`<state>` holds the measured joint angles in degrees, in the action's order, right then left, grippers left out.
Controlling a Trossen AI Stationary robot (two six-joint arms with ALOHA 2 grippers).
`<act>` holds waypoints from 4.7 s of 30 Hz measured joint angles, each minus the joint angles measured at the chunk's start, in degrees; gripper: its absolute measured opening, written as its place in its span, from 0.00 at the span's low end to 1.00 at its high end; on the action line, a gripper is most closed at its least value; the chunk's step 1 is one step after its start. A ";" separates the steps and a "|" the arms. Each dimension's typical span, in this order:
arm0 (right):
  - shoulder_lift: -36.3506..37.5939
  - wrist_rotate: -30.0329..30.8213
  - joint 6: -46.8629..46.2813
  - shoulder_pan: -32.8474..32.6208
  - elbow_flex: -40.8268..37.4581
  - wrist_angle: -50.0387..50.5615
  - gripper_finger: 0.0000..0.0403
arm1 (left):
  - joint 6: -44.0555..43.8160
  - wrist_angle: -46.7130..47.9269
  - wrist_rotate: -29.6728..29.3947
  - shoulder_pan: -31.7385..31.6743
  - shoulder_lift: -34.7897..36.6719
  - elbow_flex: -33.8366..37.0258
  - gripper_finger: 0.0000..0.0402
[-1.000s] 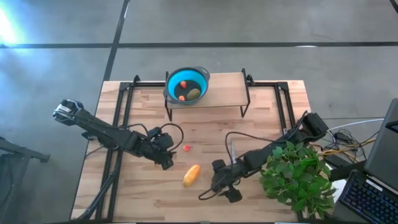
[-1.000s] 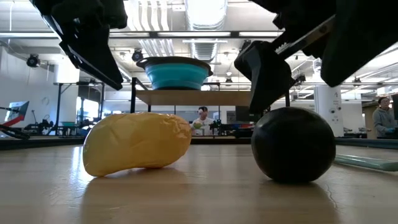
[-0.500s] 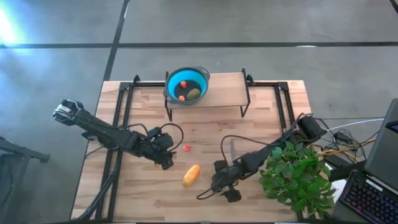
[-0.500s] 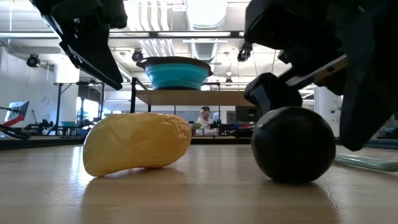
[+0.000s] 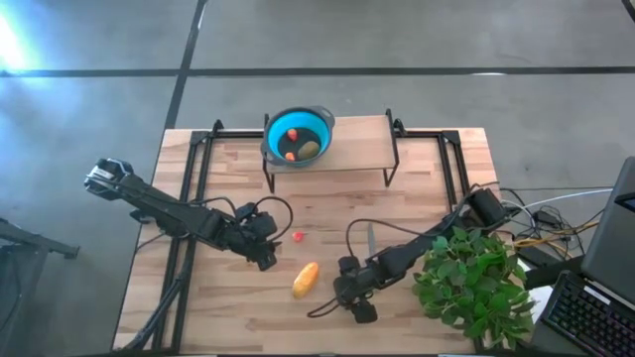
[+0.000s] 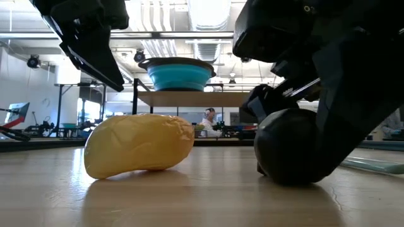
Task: Pick & Place Fruit
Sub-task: Put the purple plum in the blue strainer bowl on the shelf, then put the orange peach in the blue strainer bowl on the shelf
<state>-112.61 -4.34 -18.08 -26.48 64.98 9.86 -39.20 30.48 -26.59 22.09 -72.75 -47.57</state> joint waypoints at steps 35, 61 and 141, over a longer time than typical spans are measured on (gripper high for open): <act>14.26 4.79 -1.21 7.80 0.25 5.62 0.57 | 1.39 0.90 1.47 0.00 0.01 0.04 0.57; 27.27 12.07 -1.45 26.57 0.39 -7.34 0.61 | 10.71 -14.89 0.07 -2.88 -0.04 6.59 0.57; 19.53 11.63 4.37 42.69 20.08 8.33 0.79 | 11.30 -16.05 0.07 -3.17 -0.11 7.13 0.57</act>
<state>-93.08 7.29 -13.72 16.21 85.06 18.20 -27.90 14.42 -26.52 18.92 -72.86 -40.45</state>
